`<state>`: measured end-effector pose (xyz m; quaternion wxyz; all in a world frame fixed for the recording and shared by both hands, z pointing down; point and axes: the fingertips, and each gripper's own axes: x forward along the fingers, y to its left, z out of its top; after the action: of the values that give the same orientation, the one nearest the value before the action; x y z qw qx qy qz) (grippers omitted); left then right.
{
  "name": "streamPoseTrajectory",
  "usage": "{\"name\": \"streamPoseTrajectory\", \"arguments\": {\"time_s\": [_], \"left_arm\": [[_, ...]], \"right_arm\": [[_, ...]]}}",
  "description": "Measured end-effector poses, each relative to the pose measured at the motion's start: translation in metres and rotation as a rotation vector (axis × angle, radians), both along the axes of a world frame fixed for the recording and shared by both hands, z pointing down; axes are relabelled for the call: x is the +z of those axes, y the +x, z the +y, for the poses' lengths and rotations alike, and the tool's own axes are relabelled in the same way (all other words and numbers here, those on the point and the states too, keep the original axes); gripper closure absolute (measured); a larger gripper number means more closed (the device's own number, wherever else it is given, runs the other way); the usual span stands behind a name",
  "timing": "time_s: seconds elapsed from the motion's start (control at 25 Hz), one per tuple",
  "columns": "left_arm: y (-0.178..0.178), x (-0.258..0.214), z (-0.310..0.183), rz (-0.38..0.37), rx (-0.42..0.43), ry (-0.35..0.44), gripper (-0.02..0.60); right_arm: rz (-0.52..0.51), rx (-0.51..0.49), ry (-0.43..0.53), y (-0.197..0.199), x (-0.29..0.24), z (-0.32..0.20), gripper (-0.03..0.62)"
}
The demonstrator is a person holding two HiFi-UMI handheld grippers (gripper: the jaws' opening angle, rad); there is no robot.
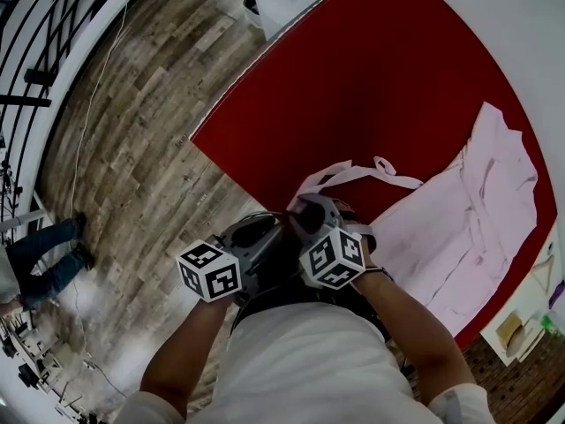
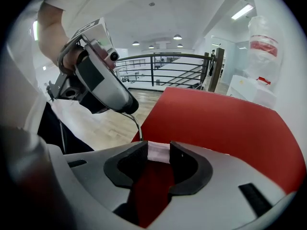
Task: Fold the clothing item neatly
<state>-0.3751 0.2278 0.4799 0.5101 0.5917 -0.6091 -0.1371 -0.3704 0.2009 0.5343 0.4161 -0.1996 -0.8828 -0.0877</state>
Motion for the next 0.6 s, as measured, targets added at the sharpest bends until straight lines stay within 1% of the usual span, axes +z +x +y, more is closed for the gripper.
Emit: {"name": "streamPoseTrajectory", "arguments": {"time_s": [0.16,0.4,0.6], "left_arm": [[-0.007,0.002,-0.013,-0.012,-0.005,0.012,0.491],[-0.015,0.006,-0.038,-0.021,-0.013,0.036,0.491],[-0.022,0.007,-0.057,-0.025,-0.02,0.061,0.491]], "right_arm": [[0.027,0.048,-0.047,-0.002,0.003,-0.005,0.47],[0.009,0.087,0.009,-0.005,0.002,-0.013,0.471],[-0.003,0.073,0.009,-0.007,0.002,-0.012,0.473]]}}
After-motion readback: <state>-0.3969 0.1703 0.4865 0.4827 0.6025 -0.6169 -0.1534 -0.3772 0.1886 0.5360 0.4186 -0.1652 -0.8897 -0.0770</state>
